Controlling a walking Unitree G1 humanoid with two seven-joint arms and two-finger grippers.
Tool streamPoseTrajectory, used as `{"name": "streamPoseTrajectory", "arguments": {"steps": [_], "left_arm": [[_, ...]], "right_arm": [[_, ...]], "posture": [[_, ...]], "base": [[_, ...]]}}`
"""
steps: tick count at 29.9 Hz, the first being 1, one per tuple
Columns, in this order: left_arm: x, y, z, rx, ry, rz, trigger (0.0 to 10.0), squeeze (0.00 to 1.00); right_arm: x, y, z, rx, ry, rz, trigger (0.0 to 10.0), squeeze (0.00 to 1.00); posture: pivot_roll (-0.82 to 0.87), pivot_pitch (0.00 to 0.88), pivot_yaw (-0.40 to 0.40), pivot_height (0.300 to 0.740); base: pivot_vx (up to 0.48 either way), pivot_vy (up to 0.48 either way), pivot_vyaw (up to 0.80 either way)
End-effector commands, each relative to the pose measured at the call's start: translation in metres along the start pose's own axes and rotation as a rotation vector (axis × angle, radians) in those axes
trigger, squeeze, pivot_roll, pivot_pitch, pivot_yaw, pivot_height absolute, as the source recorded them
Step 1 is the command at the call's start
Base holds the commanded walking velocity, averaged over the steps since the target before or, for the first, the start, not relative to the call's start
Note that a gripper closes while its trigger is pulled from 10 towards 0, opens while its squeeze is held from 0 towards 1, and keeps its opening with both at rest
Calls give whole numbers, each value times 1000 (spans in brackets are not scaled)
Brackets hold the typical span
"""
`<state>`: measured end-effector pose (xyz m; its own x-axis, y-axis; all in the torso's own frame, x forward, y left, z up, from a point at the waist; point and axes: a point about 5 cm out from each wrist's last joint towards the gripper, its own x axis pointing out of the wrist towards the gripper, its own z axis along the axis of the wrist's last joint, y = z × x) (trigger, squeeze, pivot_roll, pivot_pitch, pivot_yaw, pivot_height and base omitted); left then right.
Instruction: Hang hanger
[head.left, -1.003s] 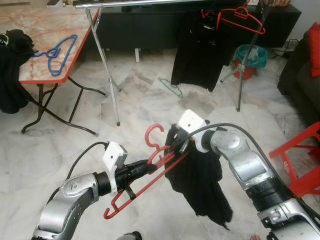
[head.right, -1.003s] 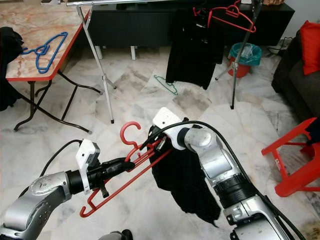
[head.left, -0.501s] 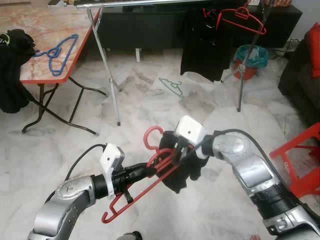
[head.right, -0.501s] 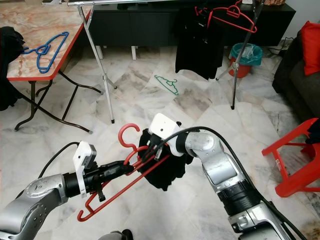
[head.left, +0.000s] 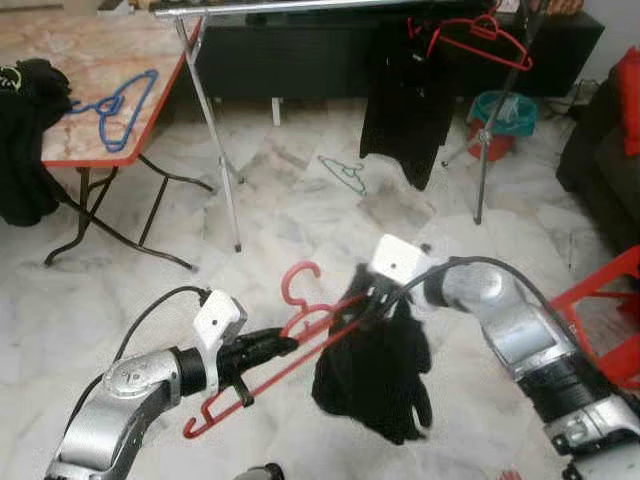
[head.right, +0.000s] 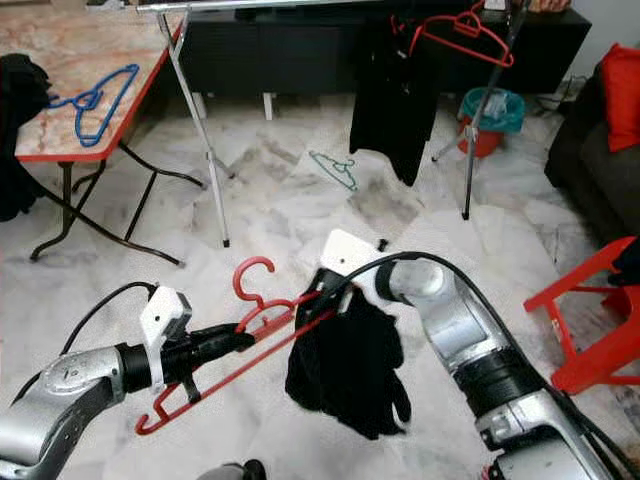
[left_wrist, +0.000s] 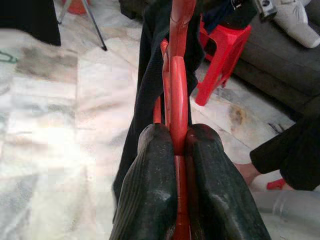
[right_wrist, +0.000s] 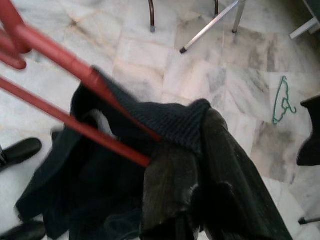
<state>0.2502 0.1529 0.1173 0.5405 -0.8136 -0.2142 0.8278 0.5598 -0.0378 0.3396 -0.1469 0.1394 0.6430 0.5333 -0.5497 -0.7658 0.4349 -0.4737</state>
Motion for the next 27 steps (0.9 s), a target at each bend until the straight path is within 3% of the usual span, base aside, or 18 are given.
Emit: {"name": "streamPoseTrajectory", "arguments": {"steps": [1, 3, 9, 12, 23, 27], "left_arm": [[1, 1, 6, 31, -25, 3, 10000, 0], [2, -2, 7, 23, -30, -22, 10000, 0], [2, -5, 5, 28, -14, -50, 10000, 0], [2, -11, 6, 21, -21, -106, 10000, 0], [1, -14, 4, 41, 7, -166, 10000, 0], [1, -17, 4, 37, 3, -192, 10000, 0]], "right_arm": [[0, -2, 13, -64, -44, 7, 10000, 0], [0, 10, 16, -117, -84, 100, 10000, 0], [1, 20, 16, -149, -107, 192, 10000, 0], [-6, 26, 32, -172, -243, 305, 10000, 0], [-14, 26, 22, -230, -254, 444, 10000, 0], [-19, 28, 27, -230, -328, 492, 10000, 0]], "posture": [[32, 111, 4, 740], [33, 115, 3, 740], [37, 119, 2, 740], [36, 119, 2, 740], [37, 115, 2, 740], [35, 113, 2, 740]], "base": [[0, 0, 0], [0, 0, 0], [0, 0, 0], [0, 0, 0], [0, 0, 0], [0, 0, 0]]}}
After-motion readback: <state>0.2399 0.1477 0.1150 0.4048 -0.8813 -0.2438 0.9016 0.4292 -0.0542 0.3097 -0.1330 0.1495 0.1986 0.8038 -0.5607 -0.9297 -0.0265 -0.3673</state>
